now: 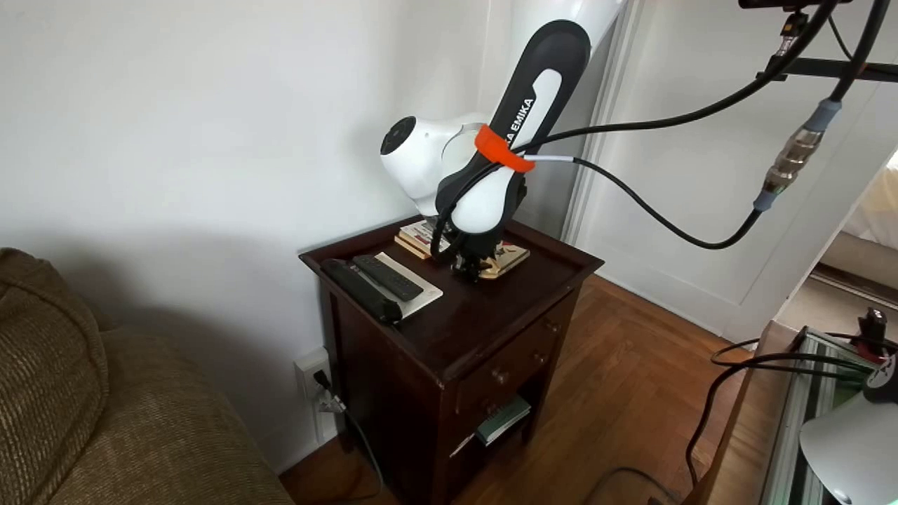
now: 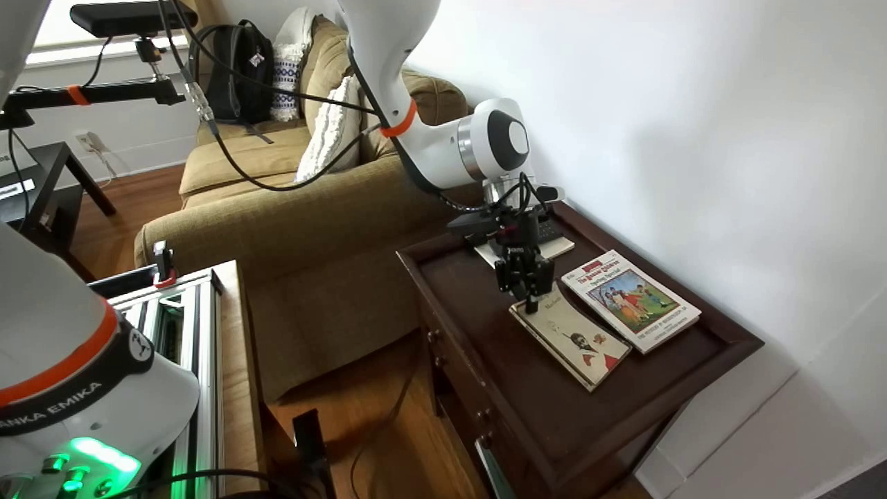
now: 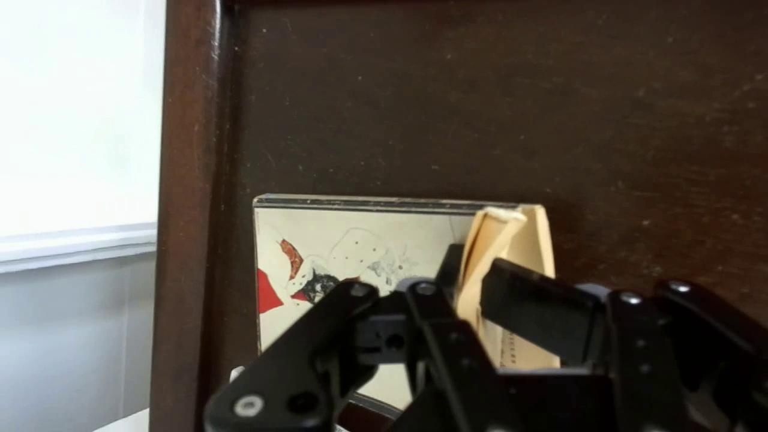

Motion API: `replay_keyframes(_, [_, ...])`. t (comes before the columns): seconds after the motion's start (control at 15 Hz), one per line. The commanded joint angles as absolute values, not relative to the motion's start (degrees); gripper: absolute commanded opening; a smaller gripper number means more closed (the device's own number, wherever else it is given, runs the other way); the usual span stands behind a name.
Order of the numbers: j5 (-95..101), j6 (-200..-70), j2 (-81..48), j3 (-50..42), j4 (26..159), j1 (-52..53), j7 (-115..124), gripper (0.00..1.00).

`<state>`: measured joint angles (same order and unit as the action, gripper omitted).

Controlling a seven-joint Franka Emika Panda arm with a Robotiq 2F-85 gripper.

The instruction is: Pick up the white book and put it on the brown book, pick up the brown and white book and put it on the stacked white book

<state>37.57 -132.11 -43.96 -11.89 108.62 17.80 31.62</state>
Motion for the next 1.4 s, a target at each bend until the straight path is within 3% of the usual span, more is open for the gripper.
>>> replay_keyframes(0.0, [39.8, -127.9, -42.2, -12.3, 110.1, 19.2, 34.0, 0.02])
replay_keyframes(1.33, [56.2, -110.6, -36.2, -8.7, 109.5, 15.5, 47.4, 0.03])
